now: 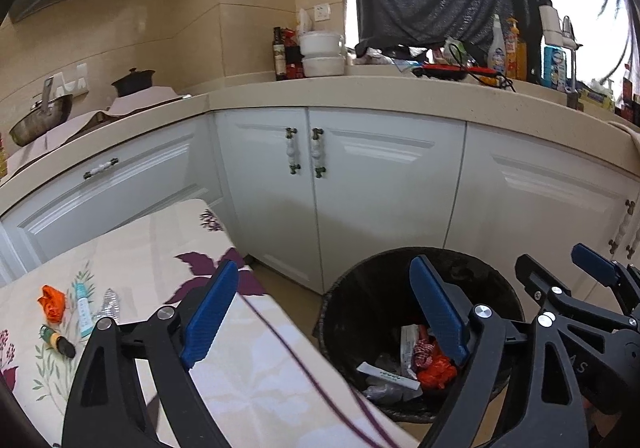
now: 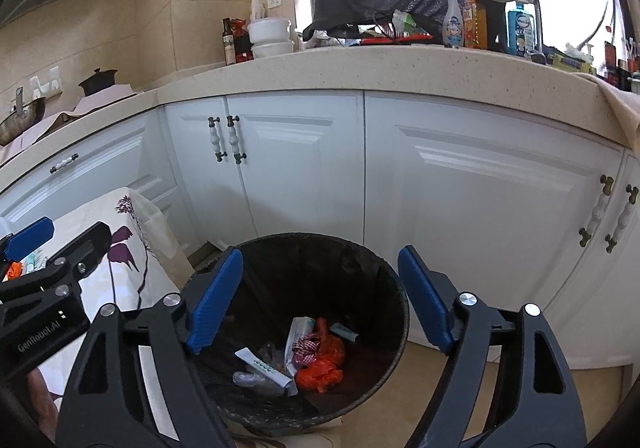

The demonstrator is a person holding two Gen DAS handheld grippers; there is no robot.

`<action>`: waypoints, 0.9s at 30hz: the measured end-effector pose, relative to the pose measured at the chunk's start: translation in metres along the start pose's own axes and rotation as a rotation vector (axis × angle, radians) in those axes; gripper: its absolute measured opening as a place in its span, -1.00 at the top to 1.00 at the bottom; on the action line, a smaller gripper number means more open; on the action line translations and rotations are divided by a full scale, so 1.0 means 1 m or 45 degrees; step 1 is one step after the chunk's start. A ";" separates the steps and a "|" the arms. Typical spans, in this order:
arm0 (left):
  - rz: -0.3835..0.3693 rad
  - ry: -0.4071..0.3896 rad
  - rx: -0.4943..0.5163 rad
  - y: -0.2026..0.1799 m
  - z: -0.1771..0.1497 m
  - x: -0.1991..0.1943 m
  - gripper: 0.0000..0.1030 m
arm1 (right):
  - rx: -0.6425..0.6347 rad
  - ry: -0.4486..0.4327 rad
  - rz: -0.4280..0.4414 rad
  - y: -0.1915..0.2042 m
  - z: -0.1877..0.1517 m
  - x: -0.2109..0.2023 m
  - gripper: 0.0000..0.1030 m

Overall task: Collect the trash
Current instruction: 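Move both open tools back over the table toward the remaining items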

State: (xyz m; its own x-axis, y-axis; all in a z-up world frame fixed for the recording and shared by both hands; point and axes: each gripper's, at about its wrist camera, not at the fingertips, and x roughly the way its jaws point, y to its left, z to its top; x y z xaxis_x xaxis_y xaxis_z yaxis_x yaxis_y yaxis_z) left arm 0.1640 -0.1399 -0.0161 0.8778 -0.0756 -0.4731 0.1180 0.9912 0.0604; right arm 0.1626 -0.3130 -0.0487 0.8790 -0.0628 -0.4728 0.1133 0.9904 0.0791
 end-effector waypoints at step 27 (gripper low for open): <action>0.508 0.164 -0.338 0.214 -0.075 -0.070 -0.69 | -0.269 0.043 0.434 0.189 -0.014 -0.024 -0.71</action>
State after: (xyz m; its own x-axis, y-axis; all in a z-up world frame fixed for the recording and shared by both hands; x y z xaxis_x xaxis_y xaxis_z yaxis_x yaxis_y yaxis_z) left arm 0.0930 0.0856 -0.0355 0.7639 0.3128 -0.5644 -0.3525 0.9349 0.0410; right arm 0.1569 -0.1225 -0.0345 0.8337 0.2746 -0.4791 -0.2833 0.9574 0.0559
